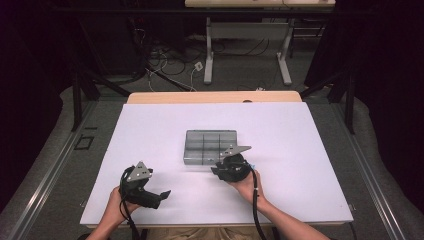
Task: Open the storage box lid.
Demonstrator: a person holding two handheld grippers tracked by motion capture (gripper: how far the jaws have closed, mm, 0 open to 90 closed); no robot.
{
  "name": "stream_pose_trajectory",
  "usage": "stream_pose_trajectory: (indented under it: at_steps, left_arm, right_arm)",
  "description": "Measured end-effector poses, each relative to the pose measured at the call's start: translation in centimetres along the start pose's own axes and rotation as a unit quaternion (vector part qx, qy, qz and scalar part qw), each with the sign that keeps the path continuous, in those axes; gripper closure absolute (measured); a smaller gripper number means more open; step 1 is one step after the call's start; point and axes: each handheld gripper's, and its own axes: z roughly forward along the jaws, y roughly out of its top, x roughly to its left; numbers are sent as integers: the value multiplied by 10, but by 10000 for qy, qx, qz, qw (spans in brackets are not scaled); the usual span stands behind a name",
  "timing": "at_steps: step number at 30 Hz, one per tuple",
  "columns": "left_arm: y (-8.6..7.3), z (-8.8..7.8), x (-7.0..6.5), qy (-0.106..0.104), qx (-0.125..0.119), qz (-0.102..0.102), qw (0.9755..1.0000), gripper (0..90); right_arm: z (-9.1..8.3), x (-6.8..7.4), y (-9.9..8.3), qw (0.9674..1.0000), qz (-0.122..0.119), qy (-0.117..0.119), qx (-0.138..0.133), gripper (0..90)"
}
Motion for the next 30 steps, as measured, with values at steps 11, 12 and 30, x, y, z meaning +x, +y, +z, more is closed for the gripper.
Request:
stream_pose_trajectory:
  at_steps: [11, 12, 30]
  left_arm:
    - [1, 7, -3, -27, -20, -51, 10000, 9]
    - [0, 6, -4, -26, -46, -54, 10000, 9]
    - [-1, 4, -1, -20, -80, -34, 10000, 9]
  right_arm:
    - [7, -2, 2, 9999, 92, -63, -39, 817]
    - [6, -2, 2, 9999, 110, -70, -86, 830]
    - [10, -4, -1, 9990, 349, 62, -268, 866]
